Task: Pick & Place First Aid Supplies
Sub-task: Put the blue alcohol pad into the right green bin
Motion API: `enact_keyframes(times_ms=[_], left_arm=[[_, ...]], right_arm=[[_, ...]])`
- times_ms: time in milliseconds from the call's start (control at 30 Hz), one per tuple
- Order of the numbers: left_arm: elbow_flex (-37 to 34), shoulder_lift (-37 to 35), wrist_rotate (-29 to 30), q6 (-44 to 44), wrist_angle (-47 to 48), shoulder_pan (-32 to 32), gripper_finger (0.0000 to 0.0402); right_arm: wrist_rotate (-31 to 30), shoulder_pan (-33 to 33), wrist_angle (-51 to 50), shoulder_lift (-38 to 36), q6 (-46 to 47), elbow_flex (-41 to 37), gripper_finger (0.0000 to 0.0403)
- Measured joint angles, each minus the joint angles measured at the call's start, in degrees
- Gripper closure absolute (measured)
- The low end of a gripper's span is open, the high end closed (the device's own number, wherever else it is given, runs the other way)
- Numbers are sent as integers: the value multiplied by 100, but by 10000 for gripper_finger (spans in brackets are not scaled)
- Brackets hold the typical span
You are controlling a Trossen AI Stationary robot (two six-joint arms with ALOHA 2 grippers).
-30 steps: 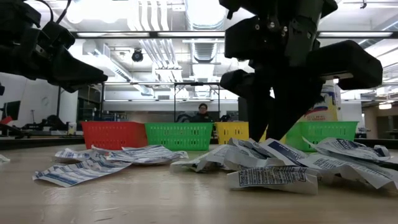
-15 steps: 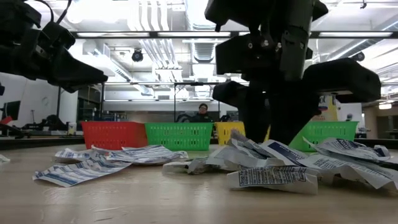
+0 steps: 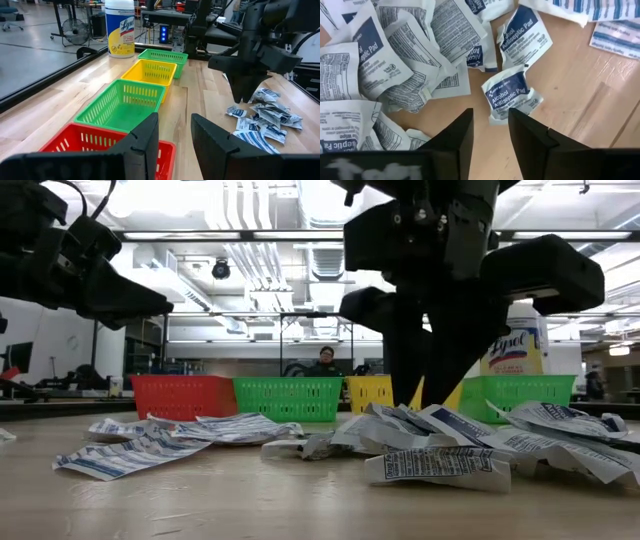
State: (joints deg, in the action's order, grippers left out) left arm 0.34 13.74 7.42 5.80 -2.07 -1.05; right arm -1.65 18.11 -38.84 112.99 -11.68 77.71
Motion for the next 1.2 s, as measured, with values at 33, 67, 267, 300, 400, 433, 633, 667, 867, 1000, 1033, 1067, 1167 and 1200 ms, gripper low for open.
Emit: enact_keyframes(times_ms=[33, 67, 267, 300, 400, 433, 633, 667, 867, 1000, 1033, 1067, 1167, 1200], left_arm=[[0, 0, 0, 2, 0, -1, 289], [0, 0, 0, 0, 0, 1, 289], [0, 0, 0, 0, 0, 1, 289], [0, 0, 0, 0, 0, -1, 289], [0, 4, 2, 0, -1, 0, 289], [0, 4, 2, 0, -2, 1, 289], [0, 16, 13, -1, -3, -1, 289], [0, 18, 13, -1, -4, 0, 289], [0, 59, 15, 0, -4, -1, 289], [0, 68, 15, 4, -4, -1, 289], [0, 68, 15, 4, -4, -1, 289], [0, 68, 15, 7, -4, -1, 289], [0, 68, 15, 7, -4, 0, 289], [0, 68, 15, 7, -4, 0, 289]], right_arm=[[0, 0, 25, 2, -34, -2, 279], [0, 0, 53, 22, -74, -2, 278], [0, 0, 168, 77, -237, -13, 282], [0, 0, 169, 85, -248, -15, 283], [2, 0, 222, 127, -247, -13, 286], [2, 0, 209, 132, -245, -15, 287], [2, 0, 289, 300, -249, -46, 281], [0, 0, 313, 309, -243, -46, 280], [-149, 0, 288, 328, -160, -57, 292], [-230, 4, 255, 328, -70, -59, 312], [-241, 4, 226, 328, -70, -59, 318], [-247, 4, 191, 328, -70, -59, 325], [-283, 2, 94, 328, -30, -59, 345], [-290, 2, 56, 328, -29, -57, 352]])
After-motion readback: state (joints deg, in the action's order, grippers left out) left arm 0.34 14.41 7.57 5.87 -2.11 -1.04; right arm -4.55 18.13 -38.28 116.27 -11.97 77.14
